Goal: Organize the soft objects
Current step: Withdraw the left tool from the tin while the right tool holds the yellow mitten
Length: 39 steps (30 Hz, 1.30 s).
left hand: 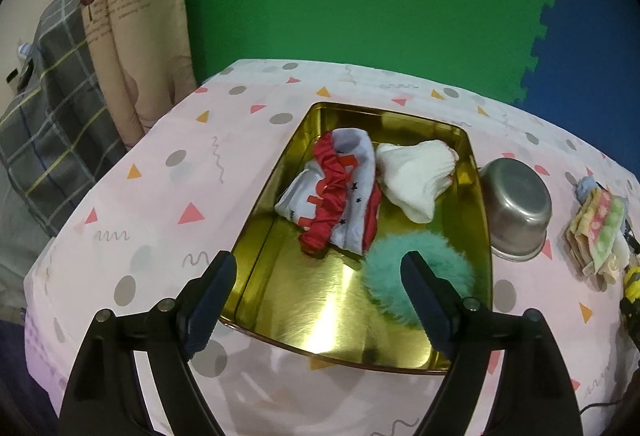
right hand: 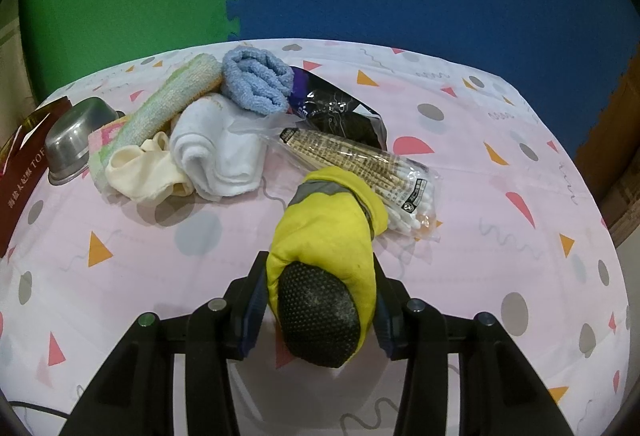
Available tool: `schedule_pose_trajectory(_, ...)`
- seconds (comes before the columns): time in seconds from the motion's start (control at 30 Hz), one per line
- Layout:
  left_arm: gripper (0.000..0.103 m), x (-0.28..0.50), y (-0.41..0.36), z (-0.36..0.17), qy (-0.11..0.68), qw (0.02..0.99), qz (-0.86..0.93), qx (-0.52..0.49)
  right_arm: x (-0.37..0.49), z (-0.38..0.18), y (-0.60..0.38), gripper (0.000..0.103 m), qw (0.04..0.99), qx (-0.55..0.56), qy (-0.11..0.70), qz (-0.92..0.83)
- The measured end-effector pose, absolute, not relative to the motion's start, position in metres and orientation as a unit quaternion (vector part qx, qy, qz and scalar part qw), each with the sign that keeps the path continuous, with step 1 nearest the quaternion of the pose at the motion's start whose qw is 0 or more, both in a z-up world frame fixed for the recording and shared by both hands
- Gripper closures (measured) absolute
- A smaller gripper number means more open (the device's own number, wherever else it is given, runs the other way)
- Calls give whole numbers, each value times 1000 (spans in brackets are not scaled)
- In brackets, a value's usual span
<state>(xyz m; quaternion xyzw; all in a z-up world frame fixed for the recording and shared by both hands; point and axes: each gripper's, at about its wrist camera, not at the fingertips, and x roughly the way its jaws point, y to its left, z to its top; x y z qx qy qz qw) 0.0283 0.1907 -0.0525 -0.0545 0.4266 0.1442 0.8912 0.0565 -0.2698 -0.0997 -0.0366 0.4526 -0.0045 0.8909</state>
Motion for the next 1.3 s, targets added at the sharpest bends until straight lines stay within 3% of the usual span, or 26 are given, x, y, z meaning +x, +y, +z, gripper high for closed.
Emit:
schedule_pose_trajectory(0.23,21,28,198,-54,427,889,155,-62,56,-97,-264,63,889,-40,456,-10)
schedule_pose_trajectory(0.67,21,30,201,-57,431,886,158,-66,53,-85,-248,63,888,-38,457,11)
schedule_pose_trajectory(1.3,16,21,250,-50,416,876,224,-98,51,-46,-147,63,891,-57,430,136)
